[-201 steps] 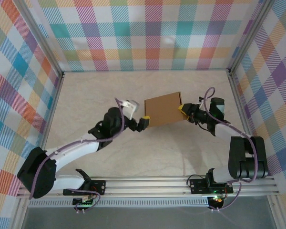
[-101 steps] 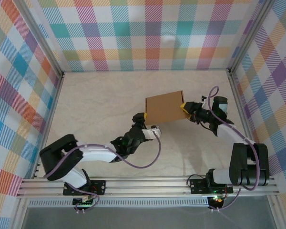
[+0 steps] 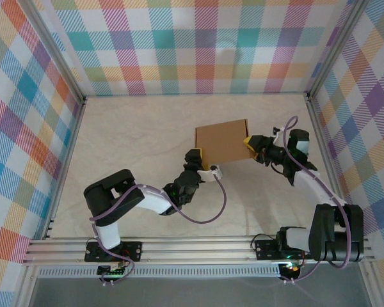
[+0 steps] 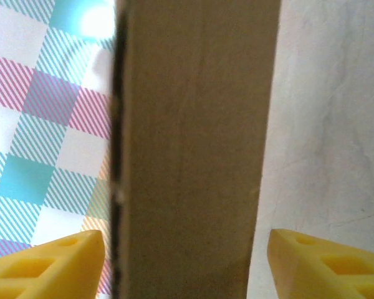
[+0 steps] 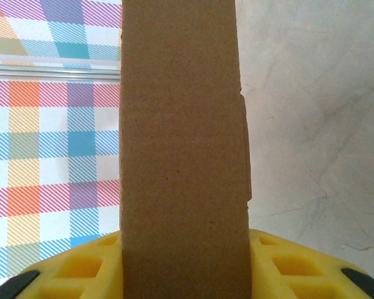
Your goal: Fold the paper box
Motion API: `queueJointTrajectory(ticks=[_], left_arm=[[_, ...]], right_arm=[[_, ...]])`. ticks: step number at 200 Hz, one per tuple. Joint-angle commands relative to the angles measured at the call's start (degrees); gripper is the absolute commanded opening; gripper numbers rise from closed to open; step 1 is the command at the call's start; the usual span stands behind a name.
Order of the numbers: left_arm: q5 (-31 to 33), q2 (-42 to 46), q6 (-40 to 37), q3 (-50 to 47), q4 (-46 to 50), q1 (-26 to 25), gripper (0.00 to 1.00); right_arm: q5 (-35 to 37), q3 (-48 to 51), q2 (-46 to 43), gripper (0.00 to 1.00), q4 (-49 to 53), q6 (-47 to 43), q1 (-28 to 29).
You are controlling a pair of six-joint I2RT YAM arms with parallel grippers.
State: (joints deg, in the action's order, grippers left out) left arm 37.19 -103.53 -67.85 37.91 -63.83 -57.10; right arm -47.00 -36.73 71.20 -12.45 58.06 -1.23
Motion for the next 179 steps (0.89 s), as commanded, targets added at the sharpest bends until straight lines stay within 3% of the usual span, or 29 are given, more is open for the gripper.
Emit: queueJointTrajectory(ticks=[1, 102, 131, 143, 179], left_arm=[[0.52, 1.75, 1.42, 0.15, -2.57, 1.11, 0.64], [-0.26, 4.09, 3.41, -0.16, 1.57, 1.07, 0.33], [-0.79, 6.19, 5.37, 0.14, 6.01, 1.04, 0.31], [-1.06, 6.99, 6.10, 0.30, 7.86, 1.11, 0.25], [-2.85, 9.52, 9.71, 1.26, 17.00, 1.19, 0.24]], right_arm=[[-0.80, 0.74, -1.28, 0.35, 0.87, 0.54, -0.52], [-0.12, 0.49, -0.78, 0.40, 0.78, 2.23, -0.55], [0.14, 0.32, -0.71, 0.43, 0.76, 2.32, -0.53], [0.05, 0.25, -0.62, 0.44, 0.72, 2.41, -0.52], [0.61, -0.01, -0.76, 0.51, 1.13, 2.28, -0.54]])
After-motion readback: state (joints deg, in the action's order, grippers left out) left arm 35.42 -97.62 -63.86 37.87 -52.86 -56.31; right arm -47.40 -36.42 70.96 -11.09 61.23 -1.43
